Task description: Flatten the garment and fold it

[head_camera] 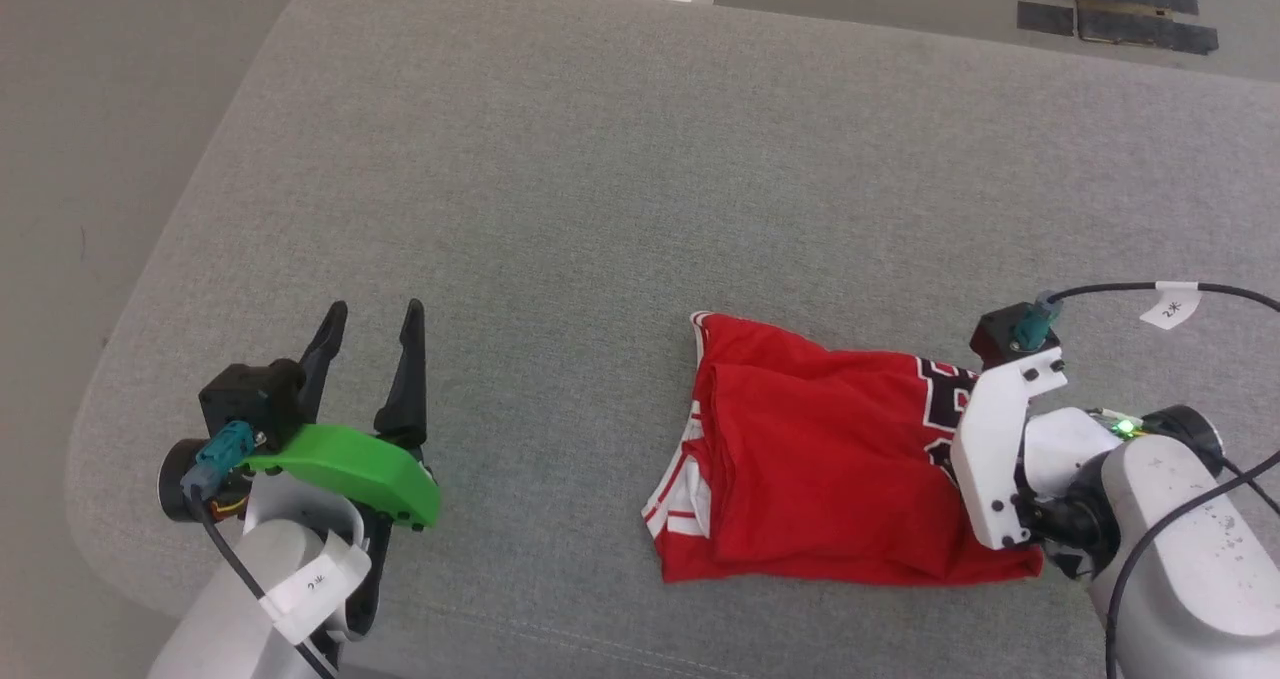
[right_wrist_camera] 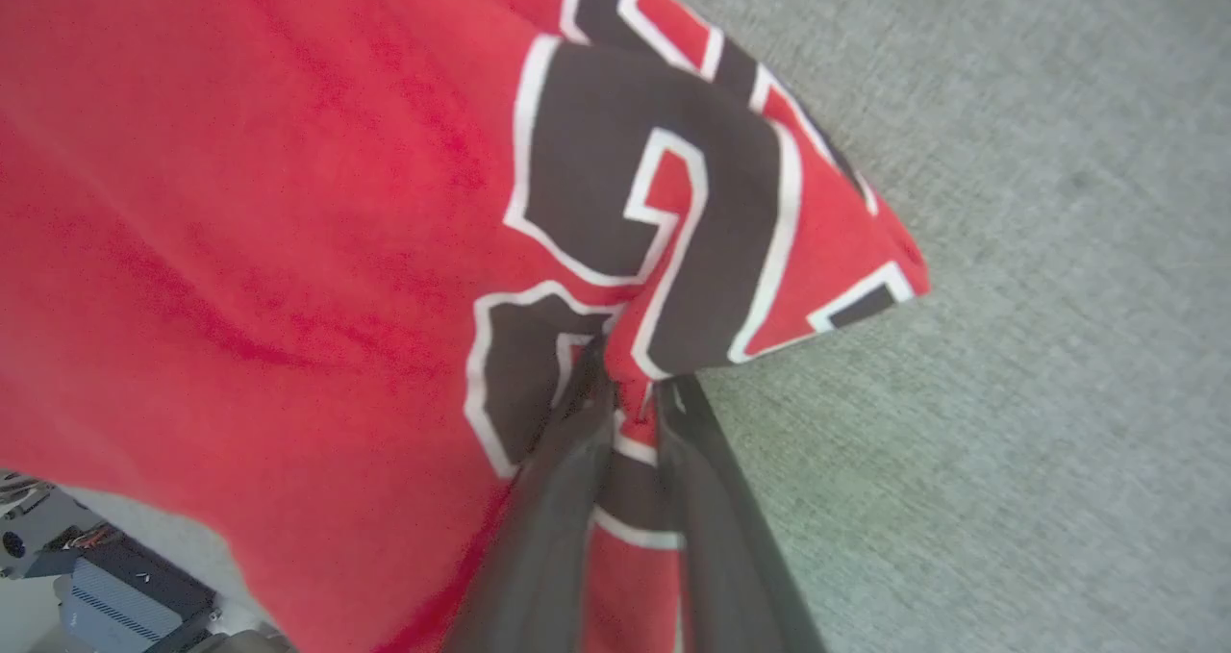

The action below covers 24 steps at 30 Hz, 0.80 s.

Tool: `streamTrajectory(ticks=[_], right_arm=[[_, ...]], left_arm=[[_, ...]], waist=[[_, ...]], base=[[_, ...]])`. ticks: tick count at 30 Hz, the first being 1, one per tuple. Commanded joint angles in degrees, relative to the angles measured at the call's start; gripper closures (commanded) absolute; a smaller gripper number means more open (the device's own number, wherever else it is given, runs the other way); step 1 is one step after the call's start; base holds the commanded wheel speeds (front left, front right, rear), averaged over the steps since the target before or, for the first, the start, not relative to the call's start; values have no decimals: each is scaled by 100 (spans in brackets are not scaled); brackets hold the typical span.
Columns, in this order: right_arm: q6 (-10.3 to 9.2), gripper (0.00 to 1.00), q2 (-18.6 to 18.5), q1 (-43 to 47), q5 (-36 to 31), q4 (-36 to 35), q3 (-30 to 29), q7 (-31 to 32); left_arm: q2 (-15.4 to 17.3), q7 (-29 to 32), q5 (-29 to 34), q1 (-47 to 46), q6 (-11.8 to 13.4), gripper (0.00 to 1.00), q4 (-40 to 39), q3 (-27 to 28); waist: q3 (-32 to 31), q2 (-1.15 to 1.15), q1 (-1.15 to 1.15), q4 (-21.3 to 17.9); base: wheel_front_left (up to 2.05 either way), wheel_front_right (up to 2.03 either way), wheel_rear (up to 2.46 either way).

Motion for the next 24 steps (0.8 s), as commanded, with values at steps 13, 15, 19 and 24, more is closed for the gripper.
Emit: streamTrajectory(ticks=[13,15,19,24], right_arm=[[-9,100,-421,10,399,-440,408,-284],[-9,100,-595,-46,505,-598,518,-204],[-9,100,-1016,-237,657,-880,637,-18],[-9,100,-1478,-520,776,-1049,656,79]], left_arm=[[-32,-81,-46,73,-74,0,148,71],[-12,-84,-58,149,-62,0,119,91],[-12,-88,-90,249,-24,0,18,125],[0,-79,-74,189,0,0,-97,131]], waist=[[-517,0,0,-362],[-577,0,0,-552],[-525,0,0,-1067],[-290,0,0,-1834]], base=[[0,0,0],[0,0,0],[0,0,0],[0,0,0]])
